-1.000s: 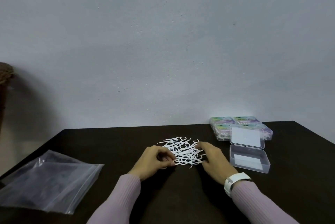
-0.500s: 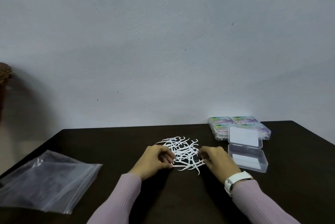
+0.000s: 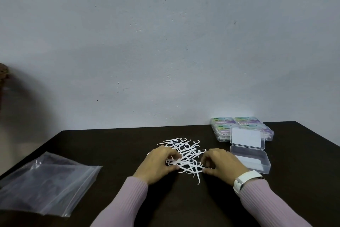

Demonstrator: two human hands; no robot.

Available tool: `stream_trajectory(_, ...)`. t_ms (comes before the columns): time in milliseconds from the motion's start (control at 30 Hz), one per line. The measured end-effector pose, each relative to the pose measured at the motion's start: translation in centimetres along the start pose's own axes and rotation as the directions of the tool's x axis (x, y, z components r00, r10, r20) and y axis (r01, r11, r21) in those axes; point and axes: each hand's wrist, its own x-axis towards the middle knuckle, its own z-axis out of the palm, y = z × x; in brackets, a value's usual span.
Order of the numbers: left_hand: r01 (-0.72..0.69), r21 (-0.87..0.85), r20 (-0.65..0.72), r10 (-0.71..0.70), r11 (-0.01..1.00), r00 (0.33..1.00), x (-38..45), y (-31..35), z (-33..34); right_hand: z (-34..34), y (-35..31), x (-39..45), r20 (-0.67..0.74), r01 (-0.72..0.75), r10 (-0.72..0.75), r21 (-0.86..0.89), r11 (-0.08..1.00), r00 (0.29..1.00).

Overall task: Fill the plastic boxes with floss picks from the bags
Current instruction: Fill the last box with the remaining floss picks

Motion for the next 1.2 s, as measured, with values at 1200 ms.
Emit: stream_trajectory(1200, -0.077, 0.267, 0.087, 0.056, 0.96, 0.995, -0.1, 0.4, -0.9, -0.8, -1.6, -0.5, 0.225, 0.073, -0.048, -0.104, 0.992, 0.973)
